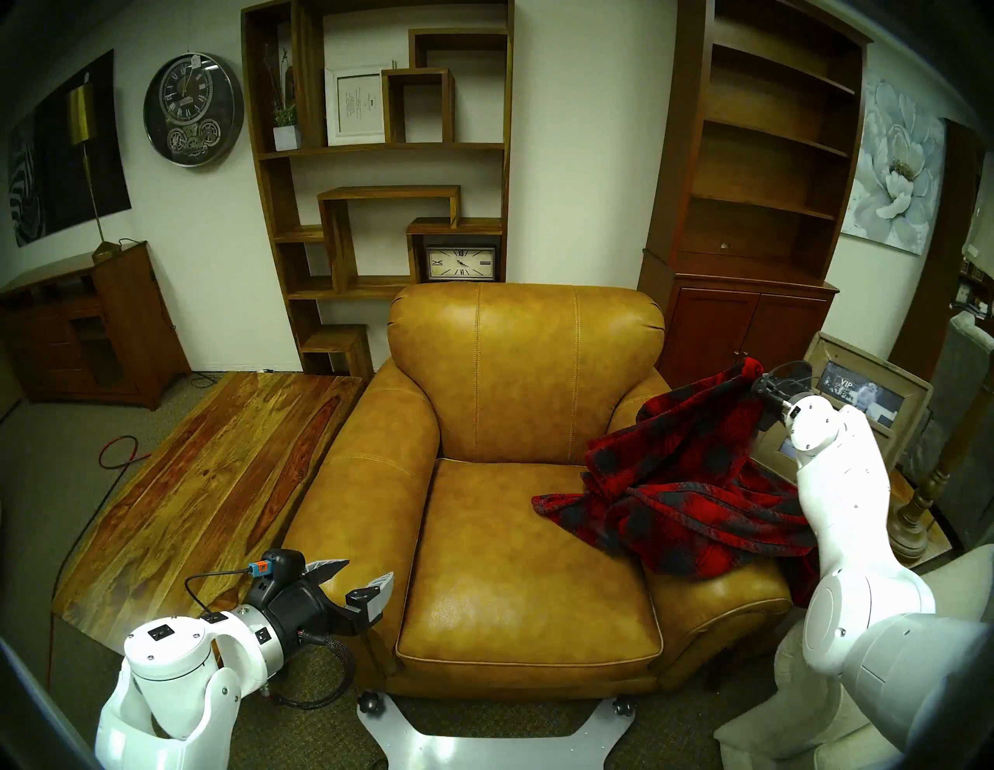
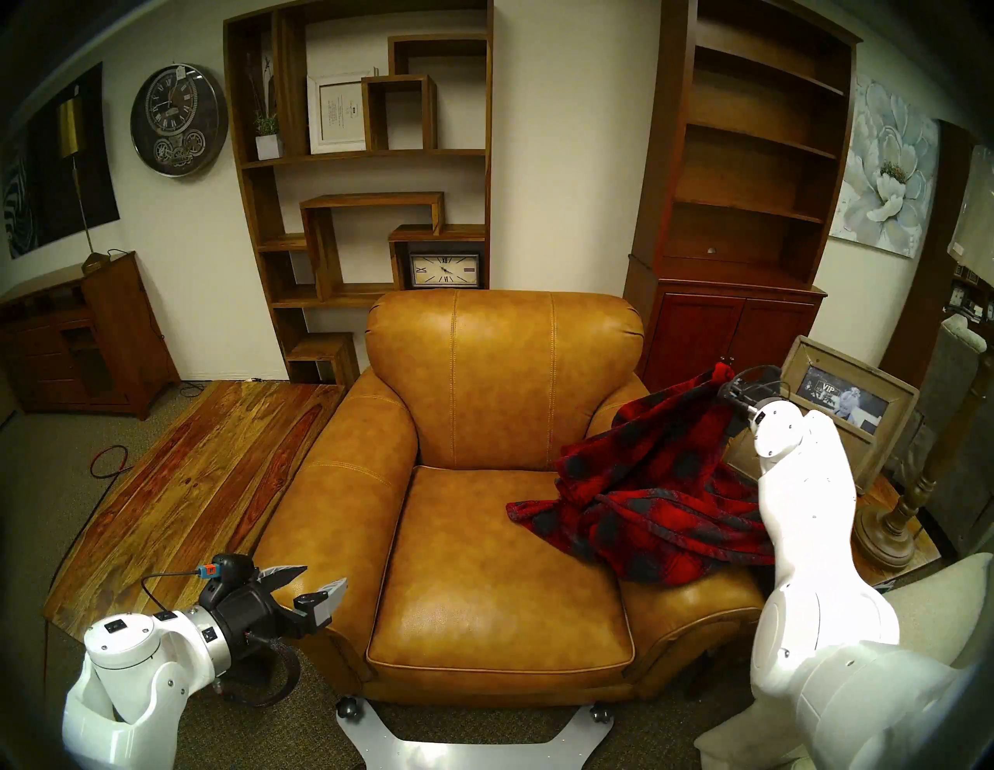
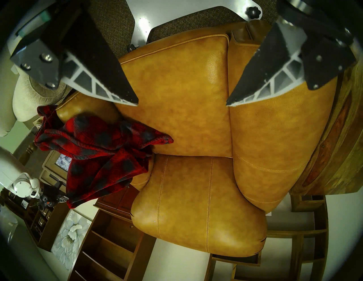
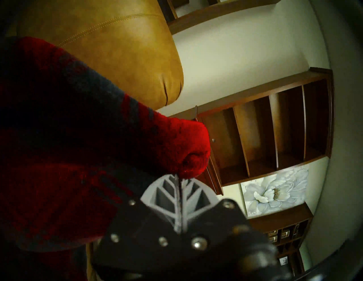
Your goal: Move the blanket from sofa and drape it over the sofa arm
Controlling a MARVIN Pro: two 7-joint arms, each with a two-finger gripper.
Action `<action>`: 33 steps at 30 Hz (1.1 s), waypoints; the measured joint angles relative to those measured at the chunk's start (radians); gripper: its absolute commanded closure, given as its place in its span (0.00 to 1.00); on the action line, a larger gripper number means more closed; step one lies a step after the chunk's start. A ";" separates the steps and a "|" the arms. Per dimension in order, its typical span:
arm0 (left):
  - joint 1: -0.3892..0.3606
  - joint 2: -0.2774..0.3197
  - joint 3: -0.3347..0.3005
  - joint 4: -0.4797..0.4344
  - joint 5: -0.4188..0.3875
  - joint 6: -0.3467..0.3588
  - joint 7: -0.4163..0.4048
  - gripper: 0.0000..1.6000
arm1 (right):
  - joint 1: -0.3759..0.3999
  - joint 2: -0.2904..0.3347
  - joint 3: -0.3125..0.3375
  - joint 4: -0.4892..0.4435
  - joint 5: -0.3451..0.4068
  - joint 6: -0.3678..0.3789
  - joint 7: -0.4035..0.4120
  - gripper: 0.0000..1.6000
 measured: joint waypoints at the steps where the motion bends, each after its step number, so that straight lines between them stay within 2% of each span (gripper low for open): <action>1: 0.000 0.000 0.000 0.000 0.000 0.000 0.000 0.00 | 0.000 0.014 0.017 -0.004 0.003 -0.006 0.025 1.00; 8: 0.001 -0.002 -0.001 -0.003 0.001 0.001 -0.001 0.00 | -0.006 0.072 0.076 -0.005 0.029 -0.038 0.155 1.00; 9: 0.001 -0.002 -0.002 -0.004 0.001 0.001 -0.001 0.00 | -0.009 0.079 0.083 -0.004 0.036 -0.047 0.178 0.84; 10: 0.001 -0.002 -0.002 -0.005 0.001 0.001 -0.001 0.00 | -0.012 0.084 0.088 -0.003 0.044 -0.053 0.196 0.37; 11: 0.002 -0.003 -0.002 -0.006 0.002 0.002 -0.001 0.00 | -0.018 0.088 0.095 -0.002 0.056 -0.059 0.219 0.00; 19: 0.005 -0.005 -0.004 -0.009 0.003 0.008 0.000 0.00 | -0.082 0.090 0.134 -0.056 0.169 -0.087 0.396 0.00; 25: 0.005 -0.006 -0.004 -0.009 0.004 0.011 -0.001 0.00 | -0.086 0.080 0.164 -0.123 0.246 -0.119 0.506 0.00; 33: 0.004 -0.007 -0.004 -0.007 0.005 0.013 -0.003 0.00 | -0.089 0.017 0.189 -0.227 0.386 -0.146 0.633 0.00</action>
